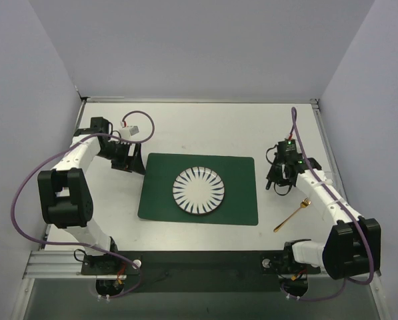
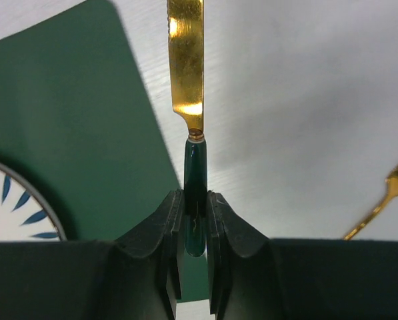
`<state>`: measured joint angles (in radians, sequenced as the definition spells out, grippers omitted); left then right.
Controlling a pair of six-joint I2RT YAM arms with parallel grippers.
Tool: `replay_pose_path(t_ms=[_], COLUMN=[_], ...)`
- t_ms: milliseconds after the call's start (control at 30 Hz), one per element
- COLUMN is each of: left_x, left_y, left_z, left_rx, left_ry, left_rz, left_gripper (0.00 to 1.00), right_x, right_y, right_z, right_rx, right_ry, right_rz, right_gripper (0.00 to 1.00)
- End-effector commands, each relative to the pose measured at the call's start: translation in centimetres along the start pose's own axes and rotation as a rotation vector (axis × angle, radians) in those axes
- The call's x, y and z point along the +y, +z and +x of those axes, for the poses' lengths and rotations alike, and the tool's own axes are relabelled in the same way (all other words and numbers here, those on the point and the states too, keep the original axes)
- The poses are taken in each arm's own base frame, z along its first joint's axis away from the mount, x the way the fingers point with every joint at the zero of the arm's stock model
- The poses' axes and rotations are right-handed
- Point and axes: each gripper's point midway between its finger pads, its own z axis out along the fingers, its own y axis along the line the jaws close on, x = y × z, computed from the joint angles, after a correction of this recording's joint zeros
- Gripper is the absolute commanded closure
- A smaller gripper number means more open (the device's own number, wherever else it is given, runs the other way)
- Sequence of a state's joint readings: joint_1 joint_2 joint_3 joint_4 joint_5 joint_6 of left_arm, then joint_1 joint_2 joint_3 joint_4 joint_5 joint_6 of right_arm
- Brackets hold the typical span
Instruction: Set the dinner table for one person
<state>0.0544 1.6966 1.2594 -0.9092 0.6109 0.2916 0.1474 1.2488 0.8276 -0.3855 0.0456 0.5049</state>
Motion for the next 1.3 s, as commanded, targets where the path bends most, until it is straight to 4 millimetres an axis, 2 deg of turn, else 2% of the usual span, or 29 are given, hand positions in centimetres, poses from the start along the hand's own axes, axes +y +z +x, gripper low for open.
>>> replay_pose_path(t_ms=[0, 33, 200, 267, 433, 600, 867, 1033, 1200, 1267], left_x=[-0.6, -0.6, -0.6, -0.7, -0.9, -0.8, -1.0, -0.9, -1.0, -1.0], left_y=[-1.5, -1.6, -2.1, -2.2, -2.5, -2.5, -2.7, -2.7, -2.7, -2.6], left_z=[-1.7, -1.8, -1.8, -1.7, -1.3, -1.1, -1.0, -1.0, -1.0, -0.9], left_rx=[-0.055, -0.06, -0.067, -0.064, -0.063, -0.062, -0.063, -0.062, -0.063, -0.061], left_ry=[0.046, 0.05, 0.062, 0.064, 0.064, 0.063, 0.063, 0.061, 0.065, 0.063], left_rz=[0.0, -0.005, -0.022, -0.024, -0.027, -0.033, -0.037, -0.035, -0.036, -0.035], left_gripper=[0.12, 0.12, 0.12, 0.12, 0.12, 0.12, 0.12, 0.12, 0.12, 0.12], right_x=[4.3, 6.0, 9.9, 10.3, 10.8, 11.1, 10.1, 8.6, 9.8, 10.5], right_y=[-1.5, -1.6, -1.4, -0.6, 0.9, 1.7, 1.9, 1.6, 0.6, 0.0], right_z=[2.7, 4.4, 8.8, 10.1, 11.3, 11.9, 12.8, 13.7, 12.9, 11.9], right_rx=[0.048, 0.08, 0.205, 0.253, 0.308, 0.309, 0.322, 0.325, 0.285, 0.256], right_ry=[-0.069, -0.136, -0.295, -0.334, -0.334, -0.293, -0.236, -0.219, -0.255, -0.254], right_rz=[-0.089, -0.118, -0.202, -0.188, -0.171, -0.194, -0.147, -0.125, -0.163, -0.174], right_gripper=[1.0, 1.0, 1.0, 1.0, 1.0, 1.0, 1.0, 1.0, 1.0, 1.0])
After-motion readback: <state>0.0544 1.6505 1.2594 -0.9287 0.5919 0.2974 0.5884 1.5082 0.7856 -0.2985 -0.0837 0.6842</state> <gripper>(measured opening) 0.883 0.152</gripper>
